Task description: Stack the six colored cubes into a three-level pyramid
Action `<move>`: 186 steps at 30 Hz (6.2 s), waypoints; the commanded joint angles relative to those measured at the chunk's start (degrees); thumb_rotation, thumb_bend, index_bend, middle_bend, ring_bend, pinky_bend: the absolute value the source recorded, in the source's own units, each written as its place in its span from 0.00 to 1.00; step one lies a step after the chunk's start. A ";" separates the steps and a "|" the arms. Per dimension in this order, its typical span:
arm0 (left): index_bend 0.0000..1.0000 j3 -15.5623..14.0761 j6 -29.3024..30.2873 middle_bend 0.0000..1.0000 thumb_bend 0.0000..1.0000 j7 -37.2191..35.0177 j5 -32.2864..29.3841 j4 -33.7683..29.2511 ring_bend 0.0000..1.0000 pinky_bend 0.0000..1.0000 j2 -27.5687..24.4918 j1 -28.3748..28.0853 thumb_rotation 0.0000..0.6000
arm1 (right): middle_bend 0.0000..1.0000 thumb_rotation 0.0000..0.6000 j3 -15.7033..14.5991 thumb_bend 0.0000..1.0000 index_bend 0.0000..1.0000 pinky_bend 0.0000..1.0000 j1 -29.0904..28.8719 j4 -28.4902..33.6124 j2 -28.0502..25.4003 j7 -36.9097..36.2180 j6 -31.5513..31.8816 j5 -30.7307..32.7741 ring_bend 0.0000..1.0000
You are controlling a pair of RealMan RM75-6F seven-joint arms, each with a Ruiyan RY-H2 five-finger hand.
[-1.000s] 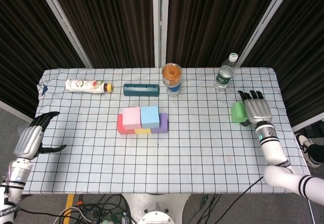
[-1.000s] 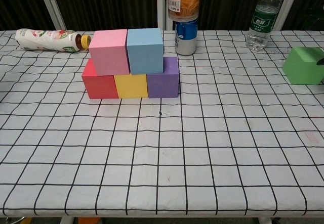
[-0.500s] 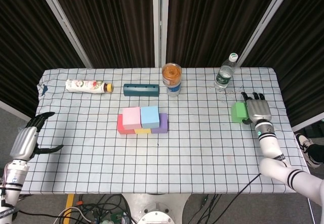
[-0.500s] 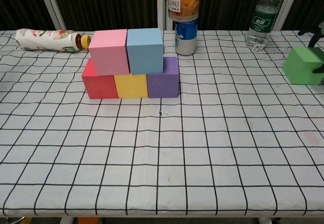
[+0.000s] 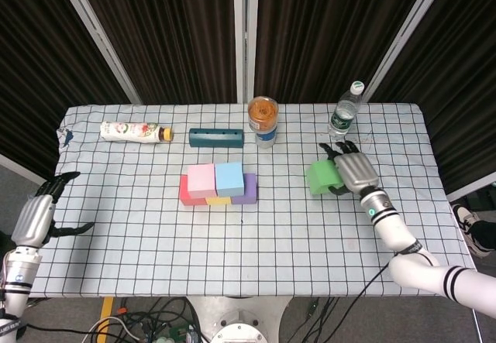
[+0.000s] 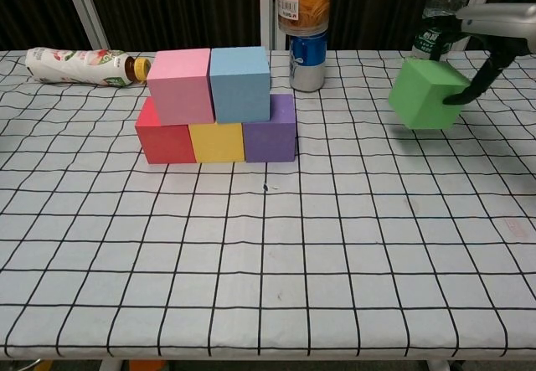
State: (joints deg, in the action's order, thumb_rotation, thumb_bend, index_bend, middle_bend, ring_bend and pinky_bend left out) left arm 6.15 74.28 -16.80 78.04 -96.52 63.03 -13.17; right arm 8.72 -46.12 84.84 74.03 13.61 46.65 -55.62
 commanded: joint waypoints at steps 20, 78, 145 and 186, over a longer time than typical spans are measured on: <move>0.15 -0.05 0.53 0.12 0.00 0.97 -0.31 3.27 0.09 0.11 2.15 0.66 1.00 | 0.10 1.00 -3.00 0.01 0.00 0.00 -8.90 1.53 6.09 15.86 -2.39 9.89 0.00; 0.15 -0.42 0.36 0.12 0.00 -0.23 -0.32 -0.67 0.09 0.11 -0.21 2.27 1.00 | 0.46 1.00 -8.08 0.03 0.28 0.00 -5.23 -18.98 5.47 -20.30 10.09 -36.63 0.10; 0.15 -2.24 0.04 0.12 0.00 -0.88 1.93 5.27 0.09 0.11 2.58 2.60 1.00 | 0.52 1.00 4.05 0.03 0.20 0.00 -53.46 9.26 6.41 39.90 7.33 56.42 0.17; 0.15 -2.97 0.21 0.12 0.00 -4.74 3.00 7.26 0.09 0.11 2.98 3.30 1.00 | 0.48 1.00 7.08 0.02 0.09 0.00 -53.02 8.07 10.08 46.39 11.46 60.08 0.17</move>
State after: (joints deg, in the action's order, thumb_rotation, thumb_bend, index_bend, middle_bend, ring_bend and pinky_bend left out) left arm 3.18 74.50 -21.55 81.04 -89.25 66.01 -9.87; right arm 15.79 -99.14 92.91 84.10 59.99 58.11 4.46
